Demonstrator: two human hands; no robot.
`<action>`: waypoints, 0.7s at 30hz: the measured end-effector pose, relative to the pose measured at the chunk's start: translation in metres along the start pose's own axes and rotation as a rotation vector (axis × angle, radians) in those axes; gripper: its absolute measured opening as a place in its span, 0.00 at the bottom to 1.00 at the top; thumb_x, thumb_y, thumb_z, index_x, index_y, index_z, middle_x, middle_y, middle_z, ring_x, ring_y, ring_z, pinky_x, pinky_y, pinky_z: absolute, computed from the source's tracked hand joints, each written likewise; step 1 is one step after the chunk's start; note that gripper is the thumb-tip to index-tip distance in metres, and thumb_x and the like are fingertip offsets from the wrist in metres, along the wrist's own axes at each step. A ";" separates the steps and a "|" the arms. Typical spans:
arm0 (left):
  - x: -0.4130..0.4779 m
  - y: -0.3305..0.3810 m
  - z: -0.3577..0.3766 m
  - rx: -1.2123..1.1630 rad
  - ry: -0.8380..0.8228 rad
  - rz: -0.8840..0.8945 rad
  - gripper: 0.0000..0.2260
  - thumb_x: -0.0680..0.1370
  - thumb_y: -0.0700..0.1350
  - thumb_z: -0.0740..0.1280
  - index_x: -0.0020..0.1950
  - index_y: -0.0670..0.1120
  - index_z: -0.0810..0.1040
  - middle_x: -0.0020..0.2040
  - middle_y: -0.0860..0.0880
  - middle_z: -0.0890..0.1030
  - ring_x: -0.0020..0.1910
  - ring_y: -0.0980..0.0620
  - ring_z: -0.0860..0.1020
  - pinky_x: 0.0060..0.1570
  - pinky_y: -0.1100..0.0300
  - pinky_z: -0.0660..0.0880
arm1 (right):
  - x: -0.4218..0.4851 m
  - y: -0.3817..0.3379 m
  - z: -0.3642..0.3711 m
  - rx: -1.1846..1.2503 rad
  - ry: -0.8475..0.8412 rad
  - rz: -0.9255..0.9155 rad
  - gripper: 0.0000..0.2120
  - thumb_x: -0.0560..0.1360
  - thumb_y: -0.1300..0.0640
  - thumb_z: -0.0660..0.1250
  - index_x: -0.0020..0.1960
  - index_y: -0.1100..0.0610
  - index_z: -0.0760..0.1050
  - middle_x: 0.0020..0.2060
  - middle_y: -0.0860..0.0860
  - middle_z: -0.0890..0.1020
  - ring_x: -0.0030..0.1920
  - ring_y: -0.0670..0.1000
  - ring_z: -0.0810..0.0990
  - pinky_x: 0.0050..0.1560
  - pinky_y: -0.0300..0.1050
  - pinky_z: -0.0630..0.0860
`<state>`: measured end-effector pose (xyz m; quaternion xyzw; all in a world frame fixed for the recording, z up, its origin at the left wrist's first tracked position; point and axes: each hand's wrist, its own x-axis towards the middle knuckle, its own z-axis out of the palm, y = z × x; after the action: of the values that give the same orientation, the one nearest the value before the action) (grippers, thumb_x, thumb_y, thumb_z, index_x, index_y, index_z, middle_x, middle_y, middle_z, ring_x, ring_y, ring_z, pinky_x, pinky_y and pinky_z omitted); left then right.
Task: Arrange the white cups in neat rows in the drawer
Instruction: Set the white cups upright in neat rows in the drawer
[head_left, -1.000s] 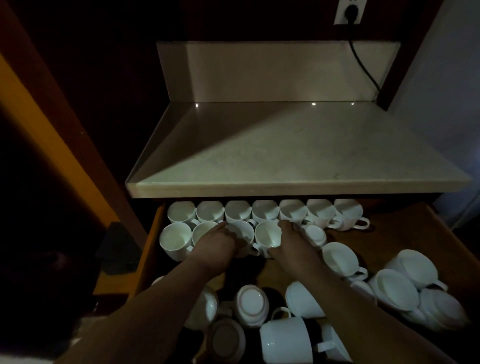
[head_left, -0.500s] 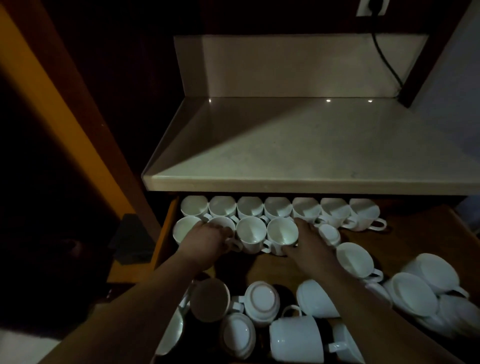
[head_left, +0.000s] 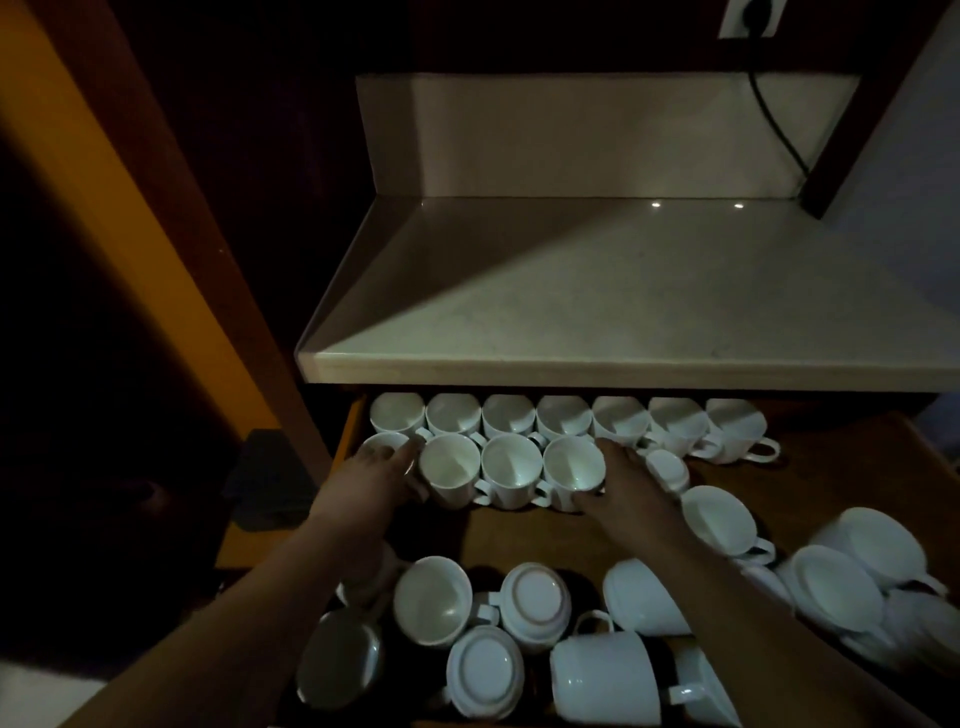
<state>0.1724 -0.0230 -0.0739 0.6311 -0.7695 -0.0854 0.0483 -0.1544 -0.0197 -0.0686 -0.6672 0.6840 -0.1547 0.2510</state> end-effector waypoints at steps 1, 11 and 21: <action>0.000 0.002 0.000 0.004 -0.007 0.006 0.34 0.77 0.53 0.67 0.80 0.53 0.57 0.68 0.44 0.76 0.67 0.41 0.72 0.59 0.51 0.74 | -0.001 -0.002 -0.003 0.001 -0.013 -0.006 0.34 0.74 0.49 0.74 0.76 0.52 0.64 0.71 0.54 0.73 0.70 0.57 0.72 0.65 0.52 0.72; 0.008 0.086 0.001 -0.121 0.145 0.225 0.21 0.74 0.47 0.69 0.67 0.48 0.76 0.60 0.47 0.77 0.58 0.43 0.76 0.55 0.51 0.75 | -0.014 0.068 -0.079 -0.337 -0.014 0.159 0.28 0.68 0.33 0.64 0.63 0.48 0.75 0.57 0.51 0.80 0.55 0.53 0.81 0.54 0.50 0.79; 0.067 0.279 0.022 -0.041 0.095 0.463 0.14 0.67 0.45 0.69 0.52 0.45 0.79 0.48 0.46 0.79 0.48 0.44 0.80 0.47 0.55 0.76 | -0.010 0.136 -0.108 -0.375 -0.195 0.054 0.29 0.67 0.40 0.71 0.62 0.54 0.74 0.53 0.50 0.83 0.56 0.52 0.83 0.55 0.49 0.80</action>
<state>-0.1132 -0.0346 -0.0442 0.4400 -0.8886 -0.0581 0.1154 -0.3273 -0.0151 -0.0527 -0.6955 0.6909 0.0471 0.1914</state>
